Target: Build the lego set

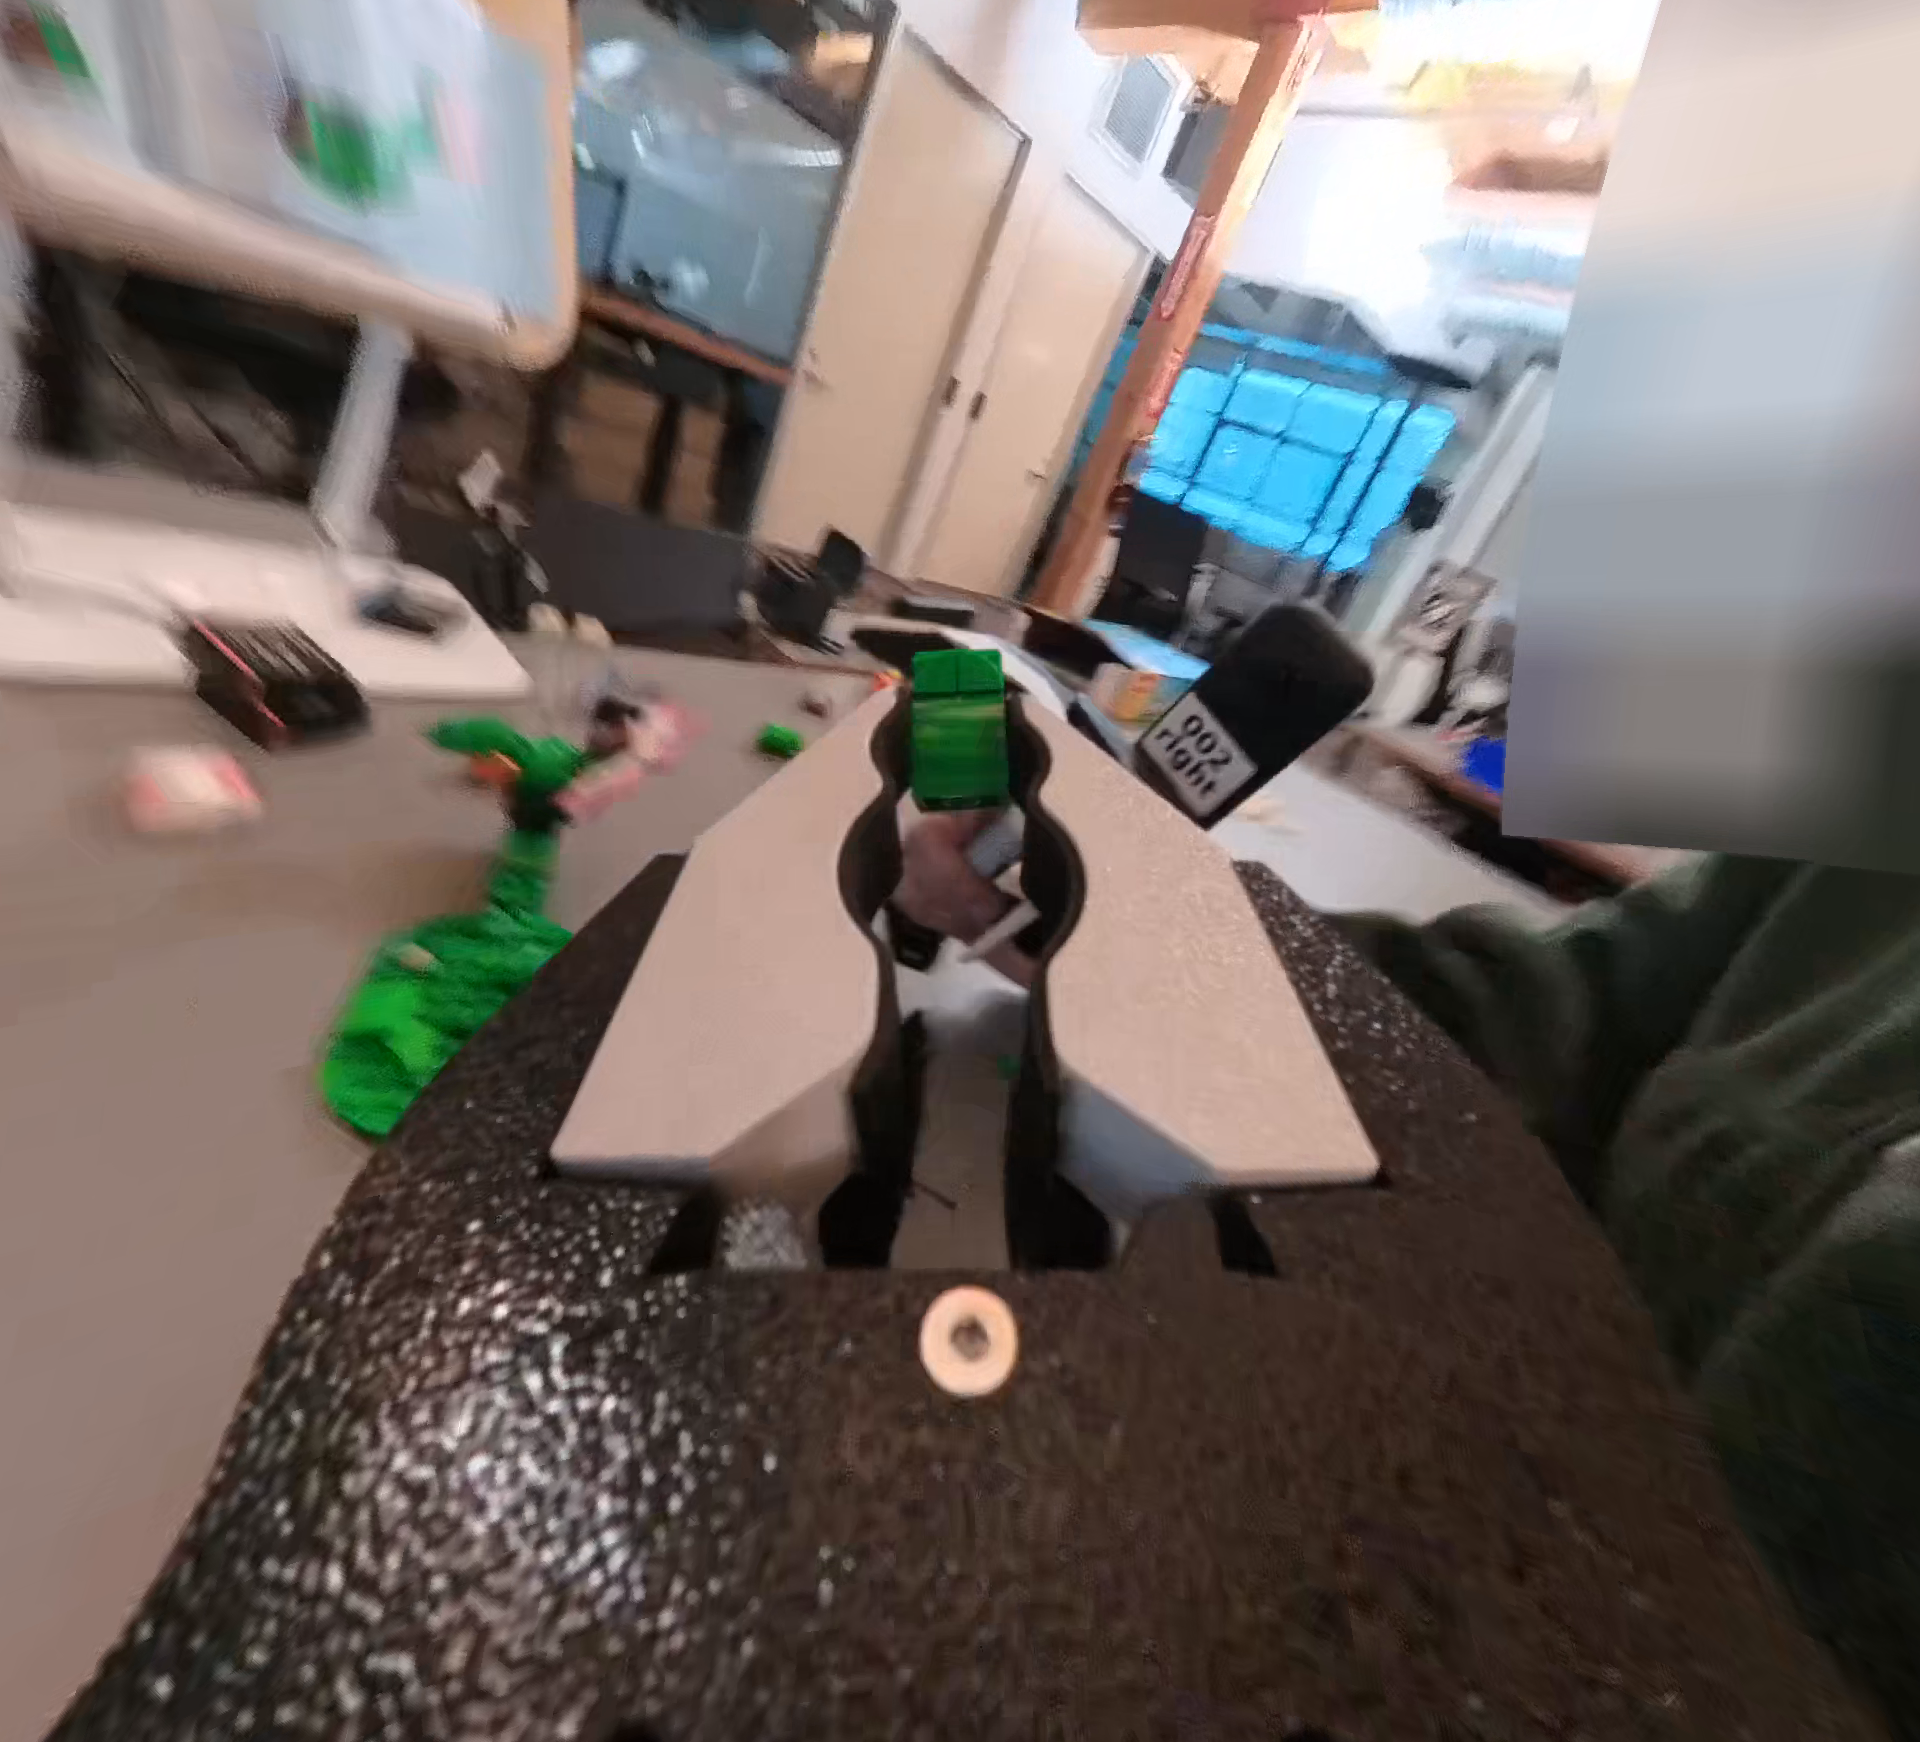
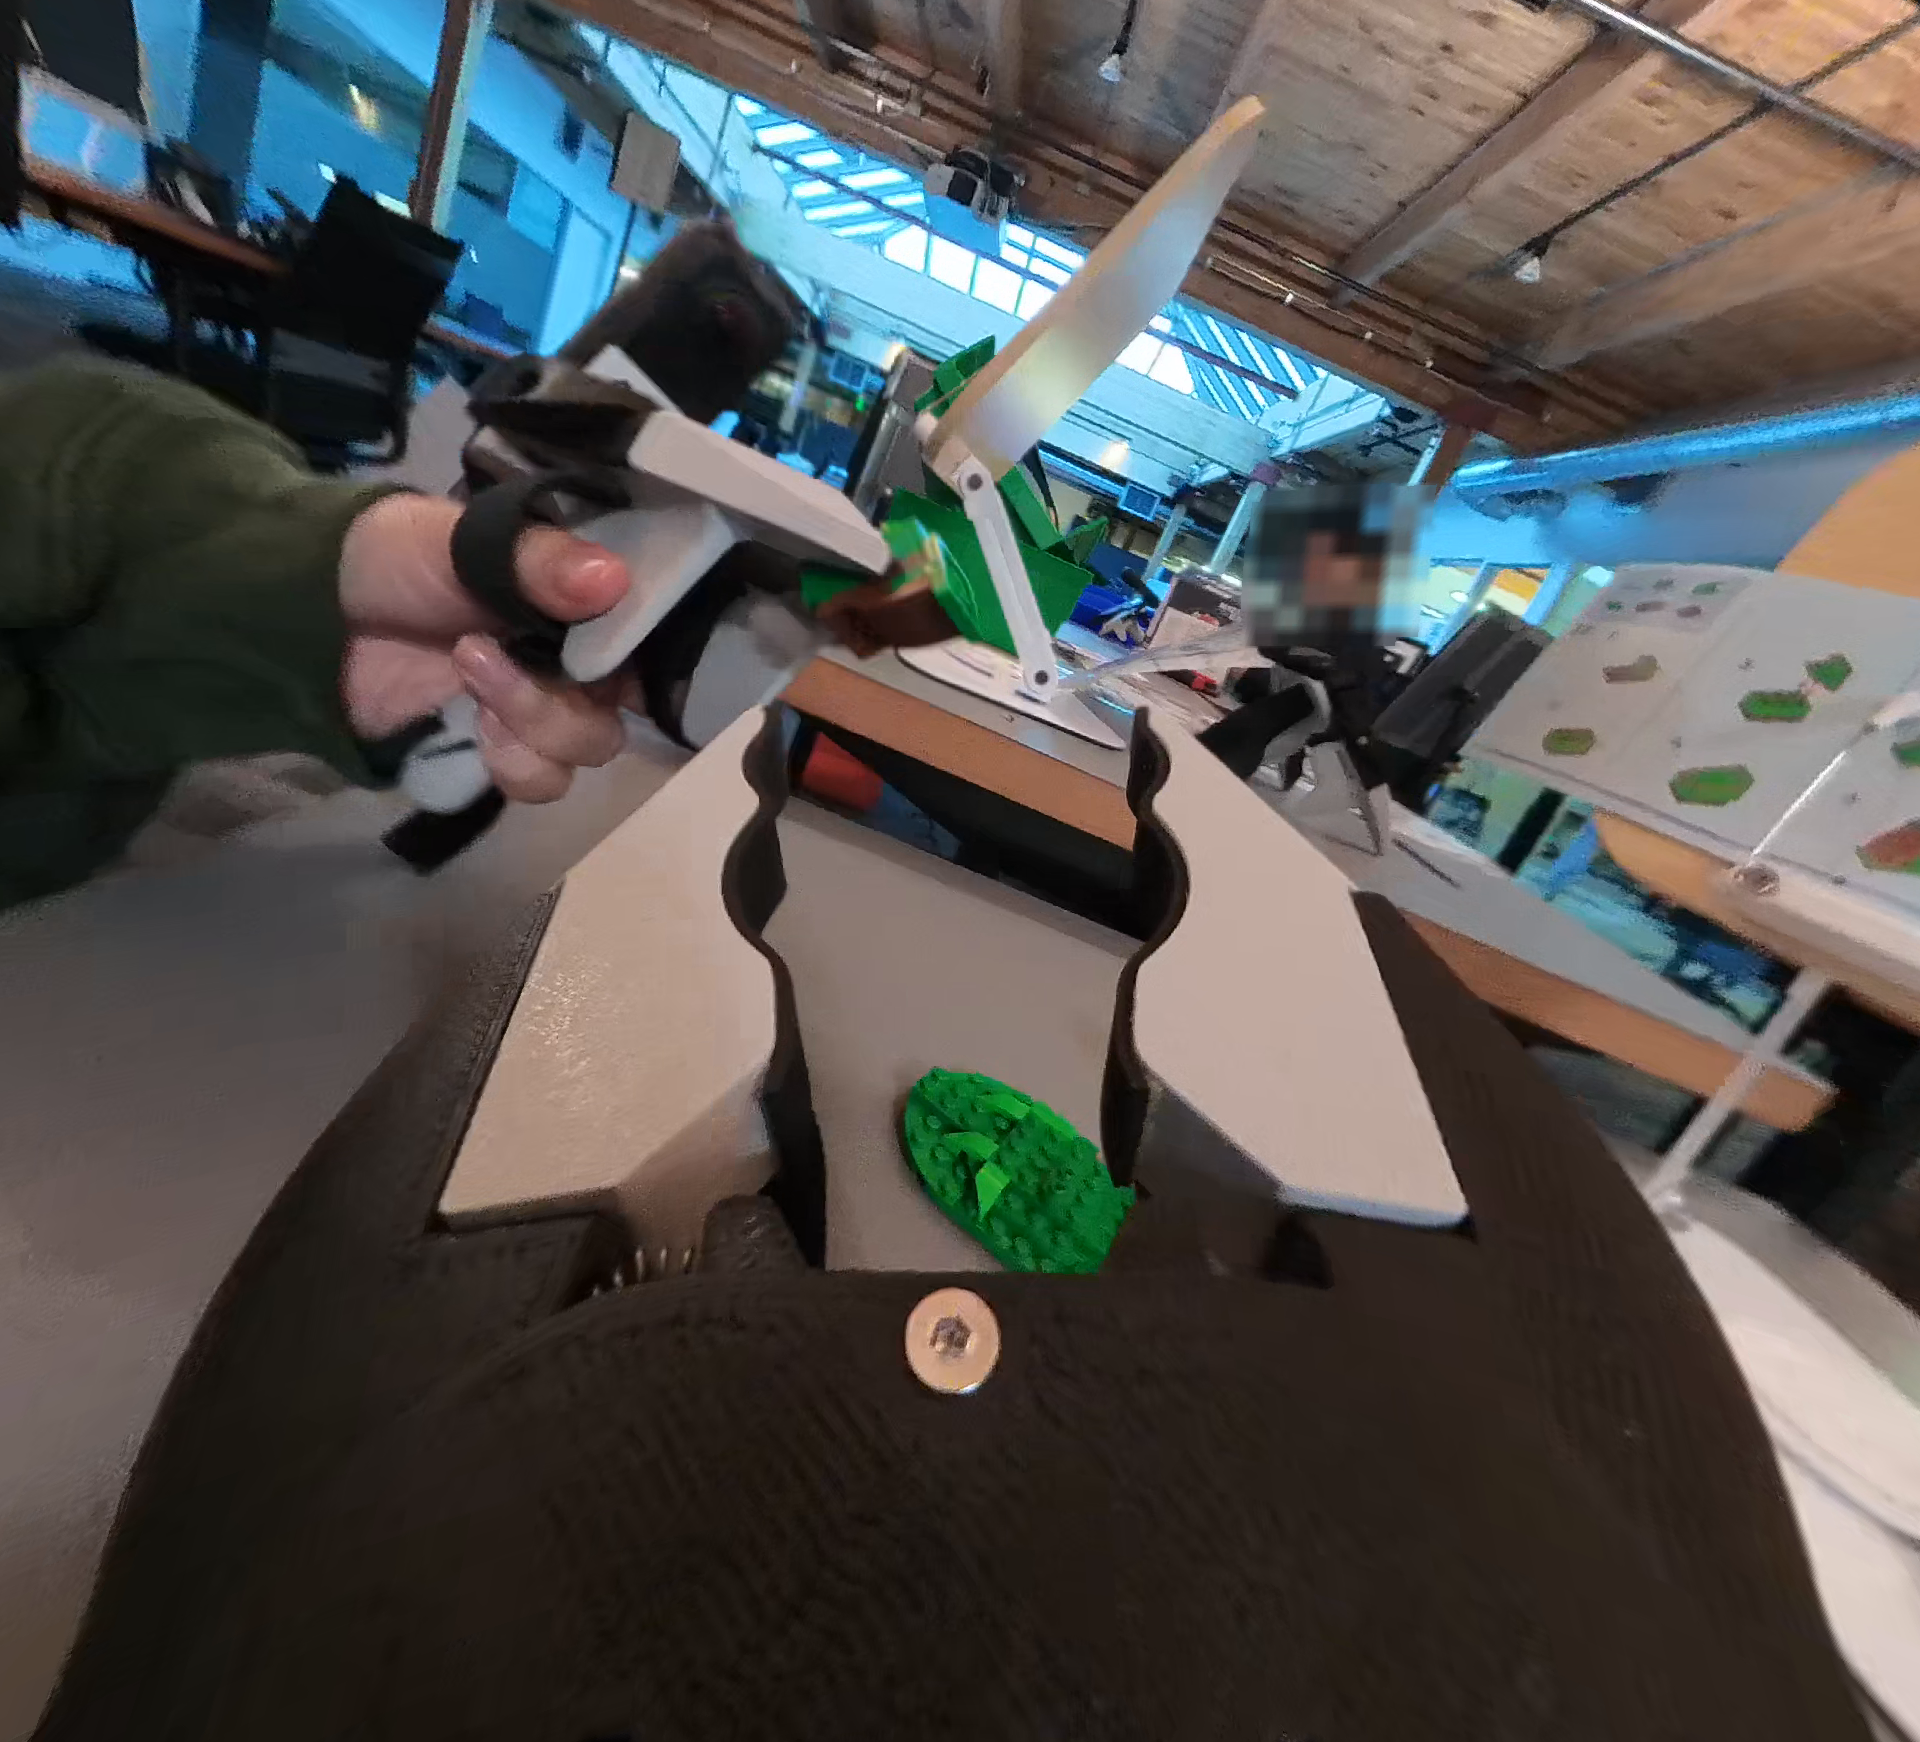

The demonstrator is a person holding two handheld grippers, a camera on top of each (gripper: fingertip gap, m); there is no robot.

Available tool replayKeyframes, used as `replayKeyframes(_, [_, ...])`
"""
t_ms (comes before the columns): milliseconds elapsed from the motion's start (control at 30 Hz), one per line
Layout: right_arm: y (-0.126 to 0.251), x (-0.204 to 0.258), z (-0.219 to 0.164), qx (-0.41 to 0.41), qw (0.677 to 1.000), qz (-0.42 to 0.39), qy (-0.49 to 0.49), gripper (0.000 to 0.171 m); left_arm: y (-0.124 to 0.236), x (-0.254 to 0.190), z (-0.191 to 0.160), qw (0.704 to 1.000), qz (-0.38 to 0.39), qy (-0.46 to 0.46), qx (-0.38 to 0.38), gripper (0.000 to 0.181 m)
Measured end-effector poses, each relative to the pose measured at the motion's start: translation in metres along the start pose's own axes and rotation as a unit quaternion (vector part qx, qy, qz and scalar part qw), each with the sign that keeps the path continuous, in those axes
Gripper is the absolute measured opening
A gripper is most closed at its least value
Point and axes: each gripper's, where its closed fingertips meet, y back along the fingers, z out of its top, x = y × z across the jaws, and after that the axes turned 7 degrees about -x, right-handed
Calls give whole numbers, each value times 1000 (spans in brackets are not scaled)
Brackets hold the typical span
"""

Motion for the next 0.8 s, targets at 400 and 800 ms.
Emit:
replayKeyframes(400, [8,4,18,-66,974,67,-206,37,3,-31,7,824,32,-565,31,14])
replayKeyframes(800, [8,10,18,-72,954,104,-272,31,1,-30,-2,812,27,-582,43,14])
